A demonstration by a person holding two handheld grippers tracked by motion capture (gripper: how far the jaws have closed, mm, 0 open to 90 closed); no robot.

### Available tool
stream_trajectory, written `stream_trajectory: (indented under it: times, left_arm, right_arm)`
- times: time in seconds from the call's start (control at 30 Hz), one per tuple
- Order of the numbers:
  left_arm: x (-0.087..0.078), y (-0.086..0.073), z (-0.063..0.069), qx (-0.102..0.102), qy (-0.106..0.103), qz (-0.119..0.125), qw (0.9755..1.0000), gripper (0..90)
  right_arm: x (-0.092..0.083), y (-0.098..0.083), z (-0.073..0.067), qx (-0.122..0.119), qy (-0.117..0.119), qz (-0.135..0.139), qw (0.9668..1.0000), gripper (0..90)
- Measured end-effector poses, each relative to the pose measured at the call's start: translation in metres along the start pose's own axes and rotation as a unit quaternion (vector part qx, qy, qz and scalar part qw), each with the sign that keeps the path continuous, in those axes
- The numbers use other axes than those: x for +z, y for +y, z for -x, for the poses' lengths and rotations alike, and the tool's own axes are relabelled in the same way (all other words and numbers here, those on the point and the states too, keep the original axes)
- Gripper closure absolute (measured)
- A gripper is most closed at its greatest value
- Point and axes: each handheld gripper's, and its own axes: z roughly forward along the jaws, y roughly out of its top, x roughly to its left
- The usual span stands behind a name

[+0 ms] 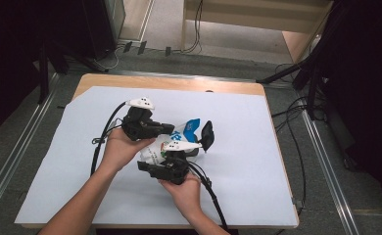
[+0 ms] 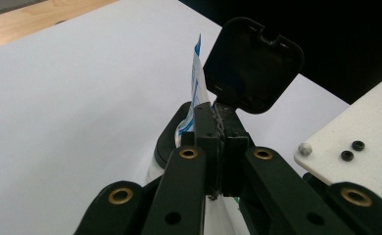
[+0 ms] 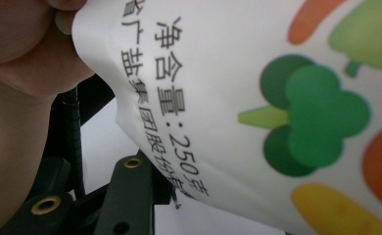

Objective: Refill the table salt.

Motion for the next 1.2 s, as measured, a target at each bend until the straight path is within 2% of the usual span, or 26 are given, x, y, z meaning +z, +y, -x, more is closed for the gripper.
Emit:
stream_trajectory:
  times: [0.57,0.97,1.2]
  left_arm:
    - [-0.0017,0.0003,0.0005,-0.003,0.000,0.000,1.0000,90.0]
    - [-0.0021,0.0003,0.0008,0.000,-0.003,0.006,1.0000,89.9]
    - [-0.0008,0.0003,0.0016,-0.001,-0.002,0.007,1.0000,89.6]
  right_arm:
    - [0.0019,-0.0048,0.0011,0.005,-0.010,0.000,0.9999,64.1]
    - [-0.0013,-0.0011,-0.0013,0.020,0.011,0.007,0.9997,63.9]
    - [-0.0021,0.0001,-0.0019,0.022,0.011,0.006,0.9997,63.7]
